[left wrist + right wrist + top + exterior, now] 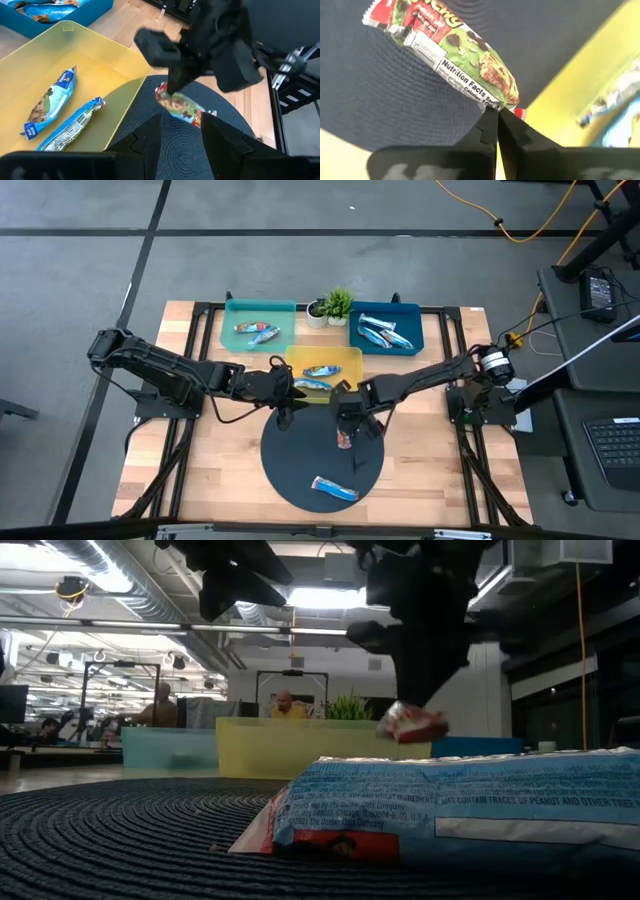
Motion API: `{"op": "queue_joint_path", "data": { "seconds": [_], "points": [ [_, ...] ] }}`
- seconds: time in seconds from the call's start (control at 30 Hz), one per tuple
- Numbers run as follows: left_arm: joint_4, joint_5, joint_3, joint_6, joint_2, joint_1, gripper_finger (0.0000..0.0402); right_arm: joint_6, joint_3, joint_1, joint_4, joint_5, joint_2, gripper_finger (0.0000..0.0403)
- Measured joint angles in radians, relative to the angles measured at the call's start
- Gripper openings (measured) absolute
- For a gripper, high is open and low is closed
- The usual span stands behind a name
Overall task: Pick and place Granola Bars by type
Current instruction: Put the red granola bar into the green bin
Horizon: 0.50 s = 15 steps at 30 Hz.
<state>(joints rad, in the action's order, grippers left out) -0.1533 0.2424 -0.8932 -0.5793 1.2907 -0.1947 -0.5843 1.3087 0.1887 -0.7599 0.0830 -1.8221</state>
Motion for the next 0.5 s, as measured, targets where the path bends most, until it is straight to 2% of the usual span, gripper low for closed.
{"op": "queue_joint_path", "data": {
  "seconds": [0.23, 0.5],
  "points": [
    [-0.001, 0.0, 0.0, 0.049, 0.0, 0.0, 0.0129, 0.188, 0.09, -0.028, -0.153, -0.006, 0.019, 0.0005],
    [0.0, -0.013, 0.0, 0.147, 0.0, 0.0, 0.0129, 0.455, 0.101, -0.067, -0.175, -0.006, 0.138, 0.0004]
  ]
}}
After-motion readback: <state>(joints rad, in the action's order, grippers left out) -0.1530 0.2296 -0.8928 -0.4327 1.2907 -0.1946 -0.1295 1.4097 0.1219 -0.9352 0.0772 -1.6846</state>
